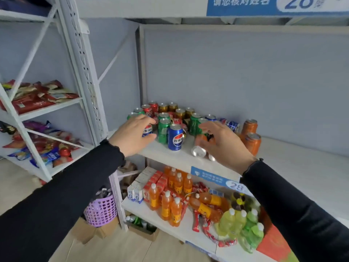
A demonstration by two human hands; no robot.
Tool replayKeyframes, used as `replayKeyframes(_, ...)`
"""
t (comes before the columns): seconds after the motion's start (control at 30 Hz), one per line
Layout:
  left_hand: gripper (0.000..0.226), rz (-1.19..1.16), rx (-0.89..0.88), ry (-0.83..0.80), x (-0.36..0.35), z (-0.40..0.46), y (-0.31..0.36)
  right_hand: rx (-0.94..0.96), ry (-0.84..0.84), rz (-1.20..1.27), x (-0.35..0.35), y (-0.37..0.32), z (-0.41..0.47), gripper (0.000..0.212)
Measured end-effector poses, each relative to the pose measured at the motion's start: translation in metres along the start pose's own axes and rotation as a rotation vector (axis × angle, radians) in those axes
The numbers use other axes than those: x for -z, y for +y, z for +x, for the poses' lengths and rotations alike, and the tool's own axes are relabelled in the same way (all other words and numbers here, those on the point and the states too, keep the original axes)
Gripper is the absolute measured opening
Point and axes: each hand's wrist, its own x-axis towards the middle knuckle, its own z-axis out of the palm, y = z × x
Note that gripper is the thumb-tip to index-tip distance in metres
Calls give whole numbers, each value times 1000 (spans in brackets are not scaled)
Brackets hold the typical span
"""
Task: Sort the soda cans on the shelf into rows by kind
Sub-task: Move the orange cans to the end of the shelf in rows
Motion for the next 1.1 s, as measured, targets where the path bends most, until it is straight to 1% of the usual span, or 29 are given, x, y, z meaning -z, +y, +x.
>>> replayKeyframes(0.13,45,32,24,-17,-11,72,-36,10,-36,-3,-11,29,74,48)
replayKeyframes(0.27,48,66,37,-78,-23,130,-73,19,-78,-23,-27,49,147,43)
replayKeyframes(0.47,47,92,31,-167,-39,213,-117,-38,-220,-106,-58,66,234,45)
replayKeyframes(0.57,48,102,-26,-220,-55,254,-133,-110,-316,-179,-80,72,269,45)
replayKeyframes(0.67,51,133,-86,-297,-72,292,-148,-186,-358,-225,-102,74,299,42)
replayKeyframes(0.77,54,151,-157,-356,-88,325,-160,-248,-394,-270,-125,71,322,34)
replayKeyframes(0.83,54,162,-196,-392,-100,344,-168,-305,-414,-308,-141,73,336,39)
replayKeyframes(0.9,50,175,-244,-448,-113,362,-174,-361,-428,-372,-157,76,349,44)
replayKeyframes(0.97,41,203,-302,-507,-124,377,-178,-435,-440,-391,-170,79,358,37)
replayKeyframes(1.03,37,251,-353,-550,-136,389,-180,-504,-477,-396,-181,79,361,29)
replayKeyframes(1.1,36,296,-400,-570,-145,398,-179,-550,-498,-419,-190,80,364,30)
